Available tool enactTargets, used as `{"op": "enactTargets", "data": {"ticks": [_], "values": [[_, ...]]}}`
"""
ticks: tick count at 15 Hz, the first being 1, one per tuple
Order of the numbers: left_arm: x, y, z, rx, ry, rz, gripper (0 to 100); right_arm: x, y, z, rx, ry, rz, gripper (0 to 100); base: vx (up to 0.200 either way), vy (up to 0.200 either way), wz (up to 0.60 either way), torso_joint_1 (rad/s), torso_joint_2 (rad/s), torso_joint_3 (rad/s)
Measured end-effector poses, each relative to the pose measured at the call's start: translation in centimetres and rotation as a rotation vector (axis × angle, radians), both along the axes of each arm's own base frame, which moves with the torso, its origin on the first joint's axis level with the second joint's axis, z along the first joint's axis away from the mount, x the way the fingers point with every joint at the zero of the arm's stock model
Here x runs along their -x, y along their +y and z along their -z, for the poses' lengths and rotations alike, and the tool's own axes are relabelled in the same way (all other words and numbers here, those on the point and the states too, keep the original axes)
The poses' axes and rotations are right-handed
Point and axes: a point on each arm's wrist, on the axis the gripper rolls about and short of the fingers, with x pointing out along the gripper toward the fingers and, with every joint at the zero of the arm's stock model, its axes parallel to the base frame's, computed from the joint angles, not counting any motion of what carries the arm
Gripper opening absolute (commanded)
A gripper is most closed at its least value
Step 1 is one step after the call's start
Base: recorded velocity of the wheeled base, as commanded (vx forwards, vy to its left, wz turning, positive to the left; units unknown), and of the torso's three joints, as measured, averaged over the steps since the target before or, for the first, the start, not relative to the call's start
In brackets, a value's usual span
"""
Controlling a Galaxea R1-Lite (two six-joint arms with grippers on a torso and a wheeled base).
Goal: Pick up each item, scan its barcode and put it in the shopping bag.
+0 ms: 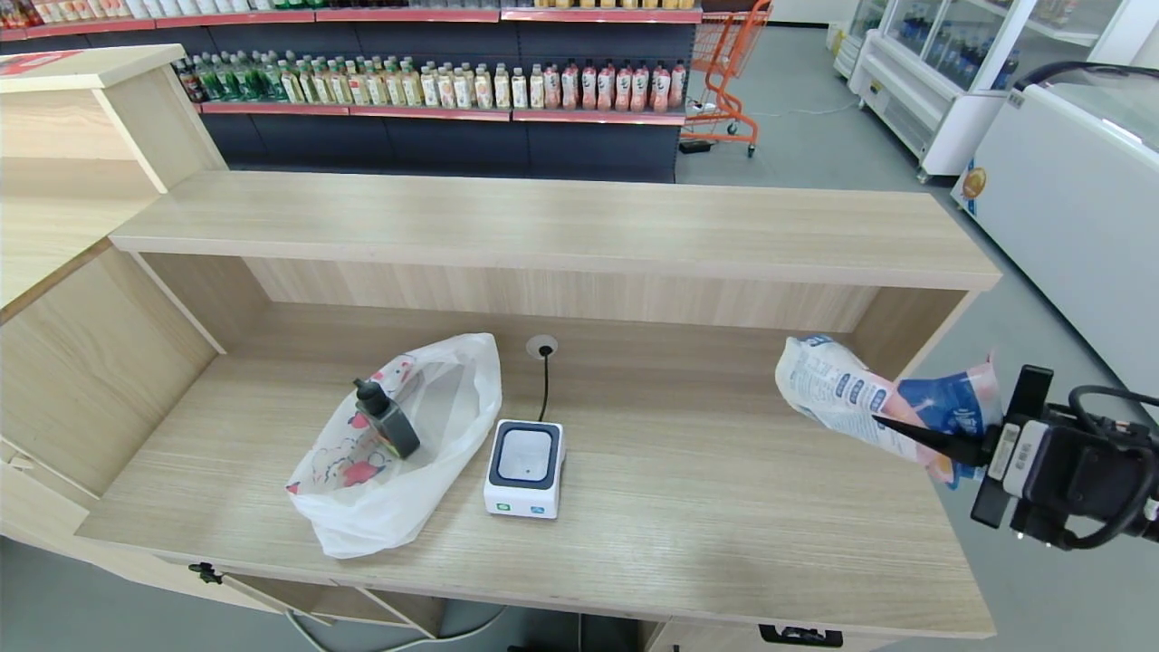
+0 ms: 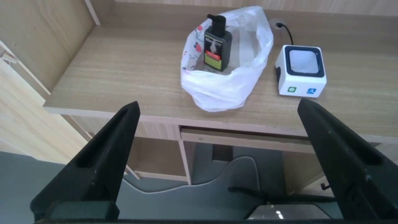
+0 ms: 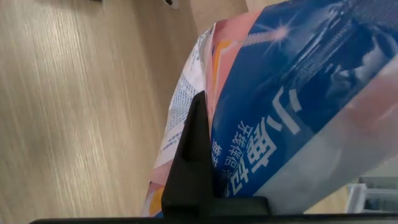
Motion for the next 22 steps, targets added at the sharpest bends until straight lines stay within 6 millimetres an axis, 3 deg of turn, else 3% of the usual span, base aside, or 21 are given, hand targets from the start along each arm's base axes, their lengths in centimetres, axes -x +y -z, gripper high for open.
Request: {"op": "enactTargets", "data": {"ticks": [2,7,17,22], "values": [[0.0,0.0,0.0,0.0,0.0,0.0,100,0.5,0.2,0.1,0.02,-0.034,-0.144,0,0.0,0.0,0.0,0.0,0.0,0.0],[0.0,0.0,0.0,0.0,0.0,0.0,100,2.0,1.6,1.1,0.049,-0.05,-0.28,0,0.0,0.0,0.0,0.0,0.0,0.0],[0.0,0.0,0.0,-0.002,0.0,0.0,100,2.4,2.4,1.1,0.031,-0.037,-0.364,0,0.0,0.0,0.0,0.0,0.0,0.0],[0.0,0.0,0.0,0.0,-0.001,-0.001,100,2.7,2.3,1.5,0.005,0.001,-0.378,0,0.0,0.2,0.0,-0.001,0.0,0.003]]}}
